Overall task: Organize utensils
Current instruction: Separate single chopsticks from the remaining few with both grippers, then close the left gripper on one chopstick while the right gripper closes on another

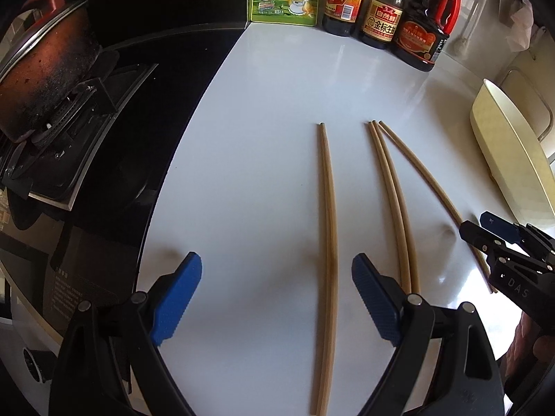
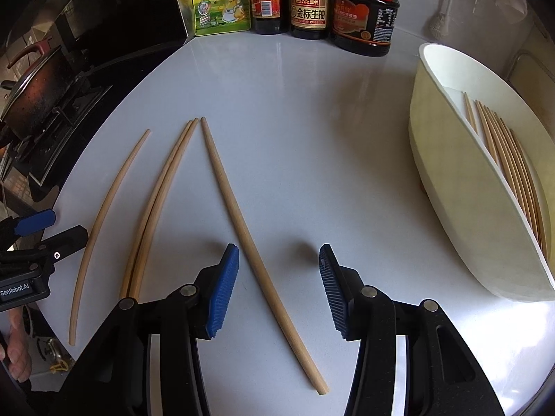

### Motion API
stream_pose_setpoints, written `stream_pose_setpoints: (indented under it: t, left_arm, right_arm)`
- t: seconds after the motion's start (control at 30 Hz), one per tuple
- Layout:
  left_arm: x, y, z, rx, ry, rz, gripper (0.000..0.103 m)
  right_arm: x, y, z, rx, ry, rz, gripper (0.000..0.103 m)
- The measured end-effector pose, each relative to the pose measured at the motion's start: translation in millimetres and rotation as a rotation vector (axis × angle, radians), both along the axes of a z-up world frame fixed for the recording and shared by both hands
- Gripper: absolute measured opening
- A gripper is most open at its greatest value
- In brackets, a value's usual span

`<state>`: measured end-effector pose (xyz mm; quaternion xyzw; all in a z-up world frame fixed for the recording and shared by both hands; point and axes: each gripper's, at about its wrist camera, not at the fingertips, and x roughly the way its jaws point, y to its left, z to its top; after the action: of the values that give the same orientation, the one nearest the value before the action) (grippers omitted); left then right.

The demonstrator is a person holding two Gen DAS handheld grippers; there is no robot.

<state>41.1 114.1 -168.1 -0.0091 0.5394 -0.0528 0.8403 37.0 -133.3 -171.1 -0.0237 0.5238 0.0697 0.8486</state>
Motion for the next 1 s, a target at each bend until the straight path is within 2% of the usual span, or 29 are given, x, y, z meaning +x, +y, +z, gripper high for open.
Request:
stream_pose_setpoints:
  t: [0.43,0.6,0.7,0.77,0.8,0.83,0.87,0.93,1.0]
  left_arm:
    - [3,-16,-10,0.057,0.006,-0.019,0.087]
    - [1,-23,-12,0.064,-0.019,-0.047,0.08]
    - [-1,-31,-10,0.06,-0.05,-0.082,0.06]
    - [-1,-38,-7,0.058,-0.055,-0.114,0.041]
    - [-1,-41,-6,0.054,-0.052,-0.13,0.035]
    - [-1,-44,-6,0.052,-0.048,-0.147,0.023]
    - [0,-47,-5,0.047,-0.041,-0.164,0.015]
    - [1,-49,-4,0.032,-0.023,-0.188,0.008]
    - [4,-48,-3,0.021,-0.006,-0.198,0.008]
  right_arm:
    - [2,7,-3,-0.047,-0.036,0.034,0.046]
    - [1,7,-3,-0.05,-0.044,0.046,0.045]
    - [3,11,-2,-0.051,-0.025,0.071,0.036]
    - [5,17,0,-0.057,-0.011,0.102,0.021]
    - [5,21,0,-0.063,-0.01,0.113,0.017]
    - [5,25,0,-0.075,-0.011,0.122,0.01]
    - [5,28,0,-0.088,-0.012,0.126,0.008]
    - [5,30,1,-0.089,-0.006,0.117,0.006]
    - [7,26,1,-0.055,0.01,0.083,0.006]
